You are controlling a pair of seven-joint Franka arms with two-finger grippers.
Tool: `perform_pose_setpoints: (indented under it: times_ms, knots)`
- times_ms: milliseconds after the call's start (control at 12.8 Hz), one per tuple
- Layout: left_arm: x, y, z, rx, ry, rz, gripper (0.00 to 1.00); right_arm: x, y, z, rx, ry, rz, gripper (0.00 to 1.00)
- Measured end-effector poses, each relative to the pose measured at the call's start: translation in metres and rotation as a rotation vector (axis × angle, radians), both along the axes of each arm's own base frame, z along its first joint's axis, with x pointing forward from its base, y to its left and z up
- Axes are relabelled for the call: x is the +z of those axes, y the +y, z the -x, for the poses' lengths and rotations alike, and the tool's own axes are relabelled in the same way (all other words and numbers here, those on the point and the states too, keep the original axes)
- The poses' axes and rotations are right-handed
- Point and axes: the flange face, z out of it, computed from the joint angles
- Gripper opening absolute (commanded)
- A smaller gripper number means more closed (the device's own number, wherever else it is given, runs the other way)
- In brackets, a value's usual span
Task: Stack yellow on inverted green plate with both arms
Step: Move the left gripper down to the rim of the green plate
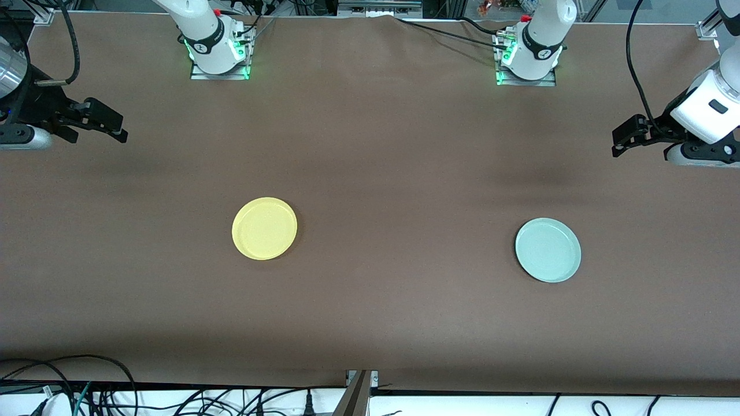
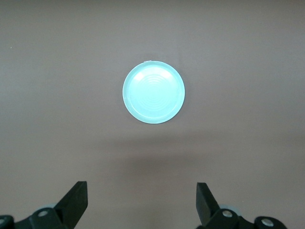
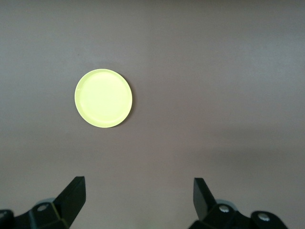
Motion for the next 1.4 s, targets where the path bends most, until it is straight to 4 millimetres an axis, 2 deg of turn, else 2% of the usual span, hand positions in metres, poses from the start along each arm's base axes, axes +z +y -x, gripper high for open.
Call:
perform_pose_setpoints:
  times_ms: [701,934,1090,1246,1401]
  knots:
    - [-0.001,-0.002,0.001,-0.005,0.008,0.0,1.0,0.012,-0.004,-0.001,-0.003,-0.026,0.018,1.0]
    - [-0.008,-0.002,0.001,-0.022,0.043,-0.001,1.0,0.012,-0.004,-0.001,-0.003,-0.028,0.02,1.0]
    - [-0.037,-0.002,-0.009,-0.052,0.102,0.003,1.0,0.014,-0.005,-0.001,-0.004,-0.033,0.028,1.0]
    - [-0.087,0.0,-0.034,-0.135,0.152,0.017,1.0,0.015,-0.005,-0.001,-0.004,-0.034,0.03,1.0]
    - [-0.141,0.015,-0.069,-0.266,0.126,0.037,1.0,0.016,-0.006,-0.001,-0.004,-0.035,0.031,1.0]
